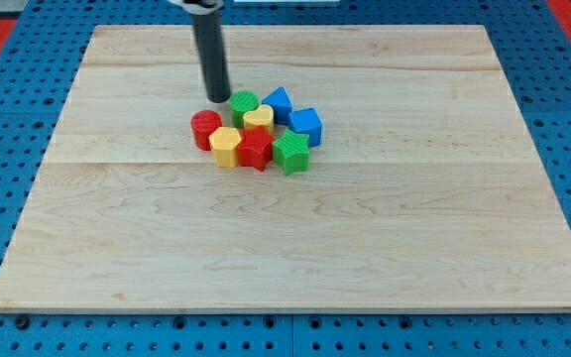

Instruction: Keep the green star to the right of the red star

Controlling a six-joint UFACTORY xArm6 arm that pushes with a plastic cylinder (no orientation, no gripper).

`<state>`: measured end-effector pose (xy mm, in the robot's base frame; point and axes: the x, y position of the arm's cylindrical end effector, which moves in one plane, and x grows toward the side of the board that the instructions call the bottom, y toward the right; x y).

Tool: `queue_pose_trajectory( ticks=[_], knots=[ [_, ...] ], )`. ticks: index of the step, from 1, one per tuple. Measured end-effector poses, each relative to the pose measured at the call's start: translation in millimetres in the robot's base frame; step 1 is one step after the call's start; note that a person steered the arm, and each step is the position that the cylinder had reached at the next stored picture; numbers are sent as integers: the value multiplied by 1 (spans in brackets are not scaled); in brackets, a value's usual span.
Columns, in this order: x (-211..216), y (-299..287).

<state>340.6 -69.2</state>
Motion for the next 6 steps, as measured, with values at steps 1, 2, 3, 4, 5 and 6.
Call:
queue_pose_trajectory(
  ticks=[1,2,3,4,5,6],
  knots=[
    [47,2],
    [60,17],
    [80,36],
    [101,46],
    [101,106],
    [102,133]
  ],
)
